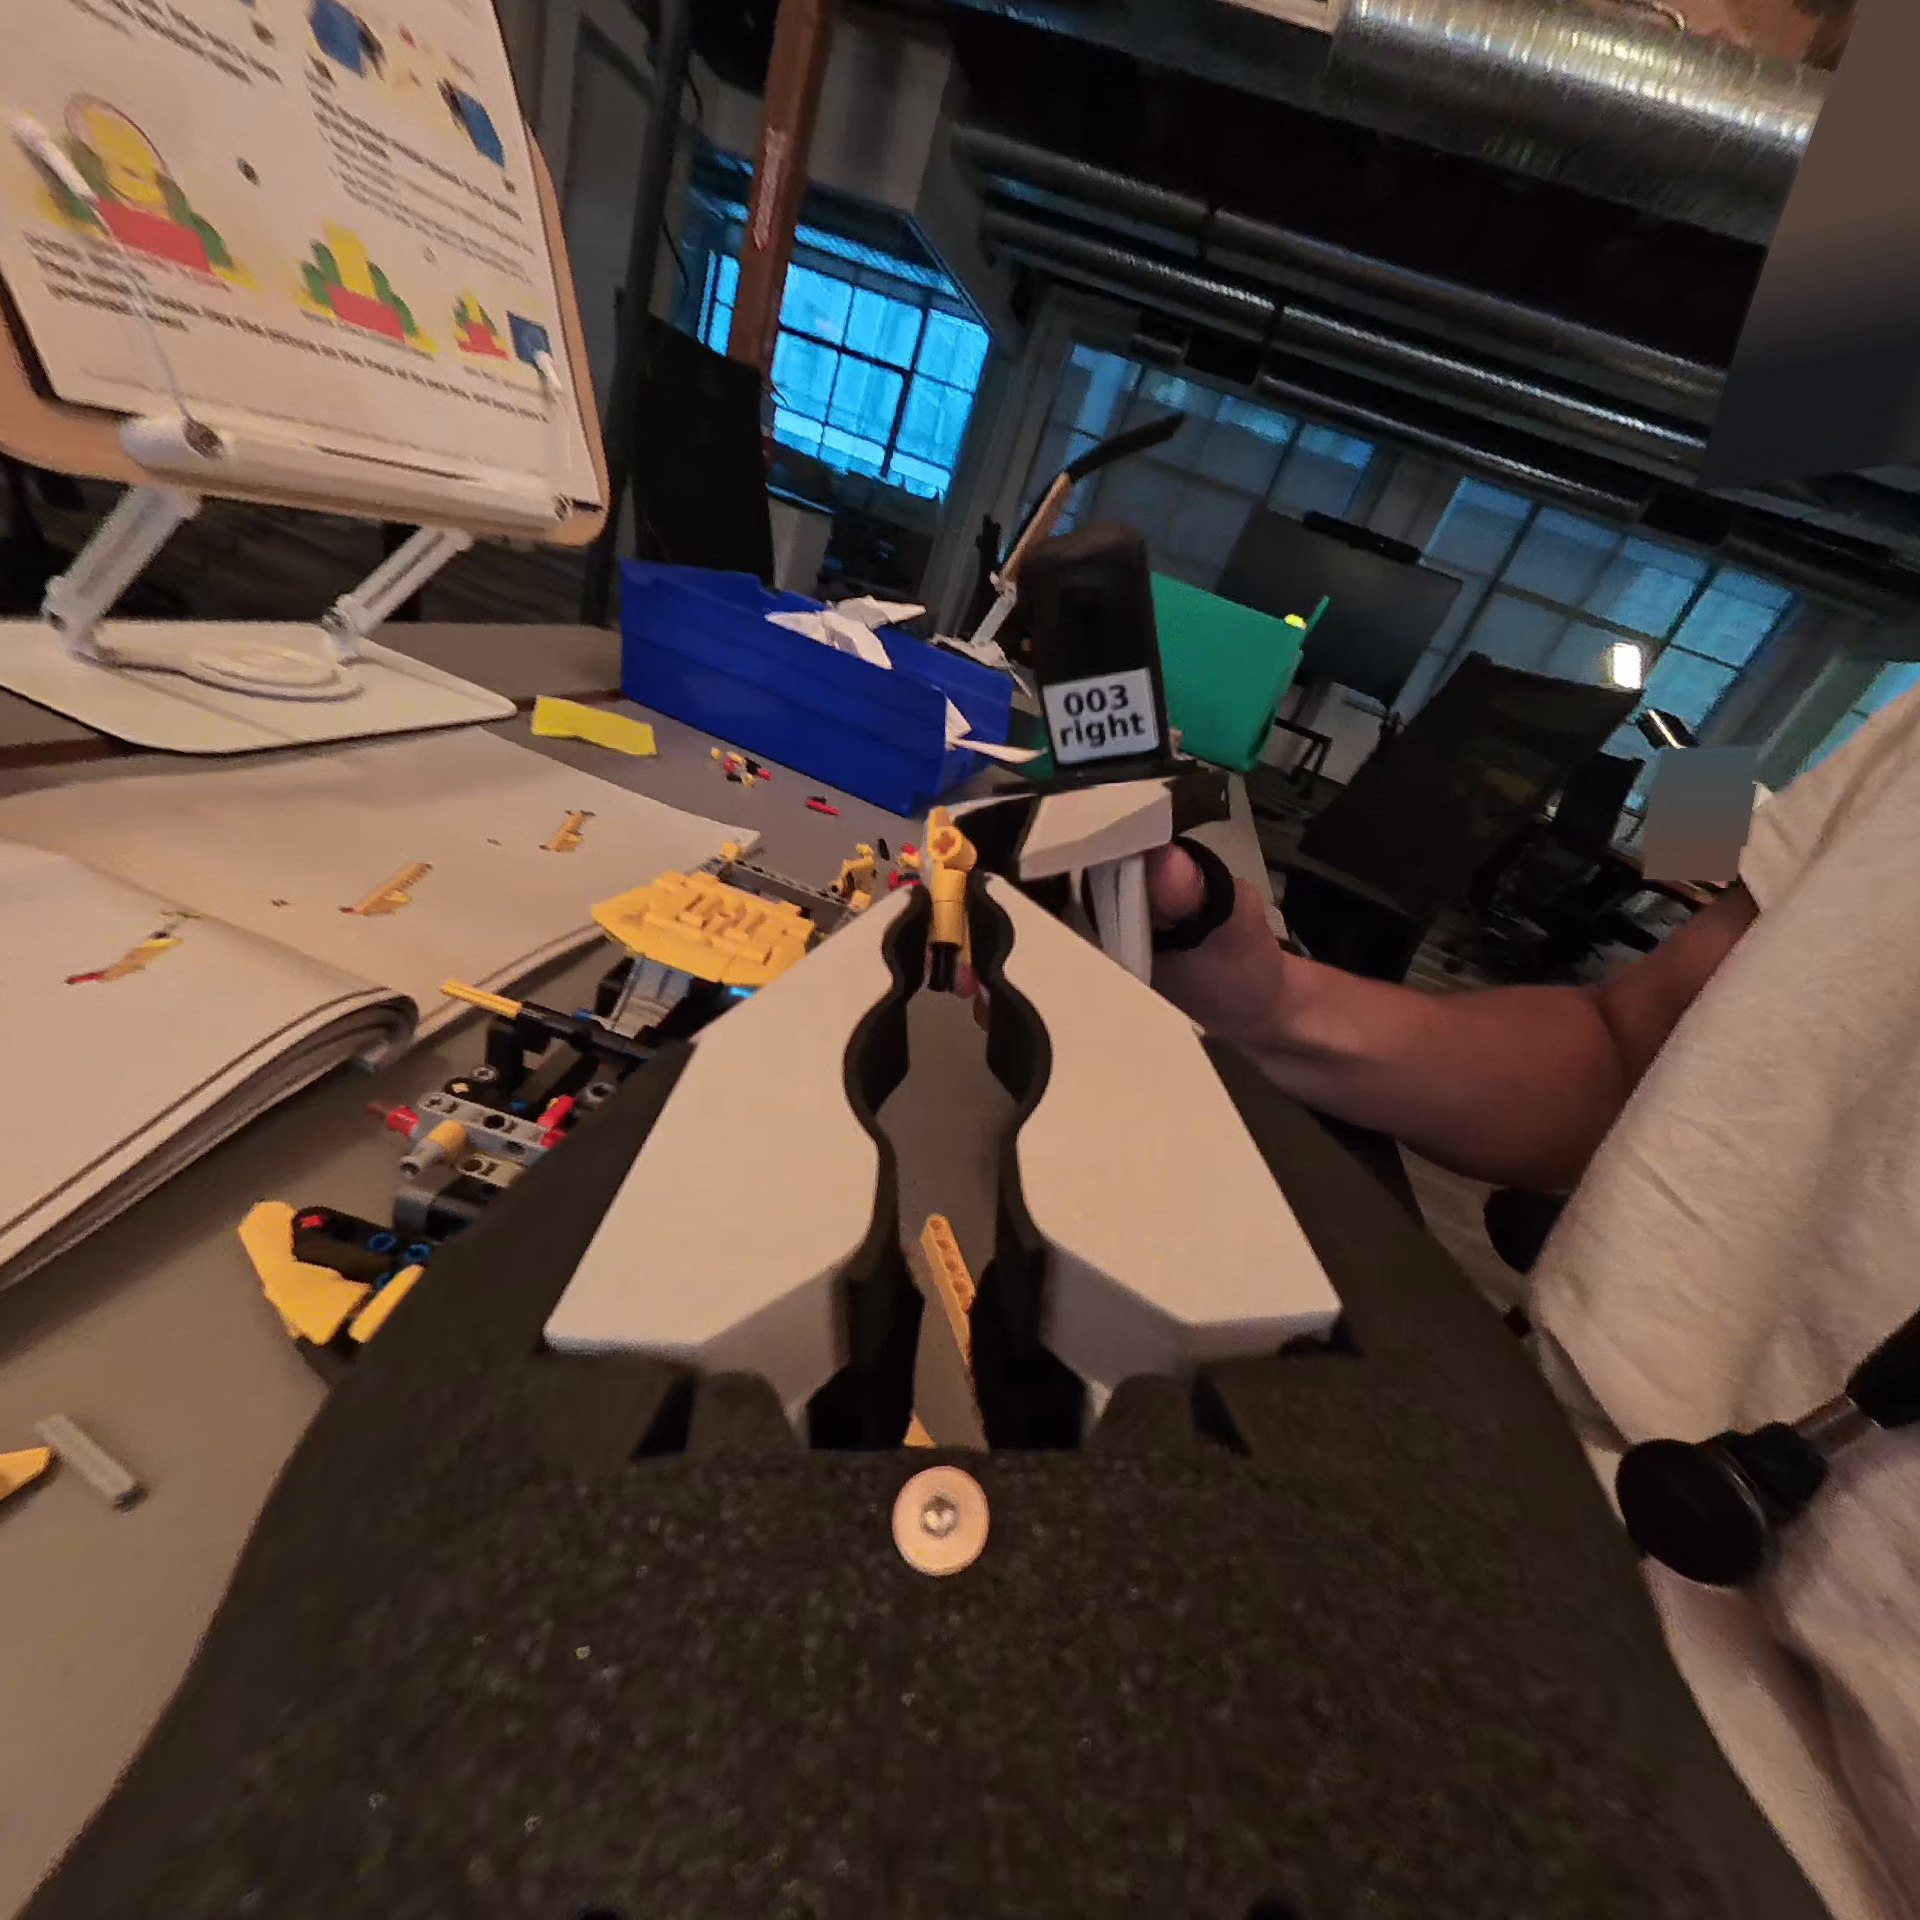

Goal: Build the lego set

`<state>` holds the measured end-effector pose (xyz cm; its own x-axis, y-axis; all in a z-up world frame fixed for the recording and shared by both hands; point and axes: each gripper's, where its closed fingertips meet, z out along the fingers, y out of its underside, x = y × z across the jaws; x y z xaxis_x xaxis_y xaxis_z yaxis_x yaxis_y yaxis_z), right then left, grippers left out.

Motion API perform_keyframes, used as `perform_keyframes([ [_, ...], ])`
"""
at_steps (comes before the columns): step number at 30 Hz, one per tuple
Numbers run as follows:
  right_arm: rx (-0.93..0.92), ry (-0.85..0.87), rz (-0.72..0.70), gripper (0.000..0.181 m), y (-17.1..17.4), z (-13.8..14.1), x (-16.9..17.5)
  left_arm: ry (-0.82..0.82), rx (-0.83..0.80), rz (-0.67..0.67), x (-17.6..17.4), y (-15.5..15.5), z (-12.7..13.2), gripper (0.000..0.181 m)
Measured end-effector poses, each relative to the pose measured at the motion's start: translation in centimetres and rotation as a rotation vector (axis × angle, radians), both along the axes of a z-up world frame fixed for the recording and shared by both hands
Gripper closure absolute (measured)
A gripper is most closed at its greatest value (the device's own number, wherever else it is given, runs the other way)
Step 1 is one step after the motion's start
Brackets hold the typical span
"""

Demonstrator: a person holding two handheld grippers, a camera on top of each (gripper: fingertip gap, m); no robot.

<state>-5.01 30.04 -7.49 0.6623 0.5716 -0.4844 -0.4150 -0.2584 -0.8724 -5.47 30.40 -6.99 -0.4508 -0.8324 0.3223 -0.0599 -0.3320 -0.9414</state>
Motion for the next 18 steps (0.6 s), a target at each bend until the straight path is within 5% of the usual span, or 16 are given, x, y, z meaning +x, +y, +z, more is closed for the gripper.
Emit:
perform_keyframes([
  [18,0.024,0.273,0.006,0.175,0.4,1.8,0.9,-0.06,0.018,0.139,1.3,-0.9,0.9,0.174],
])
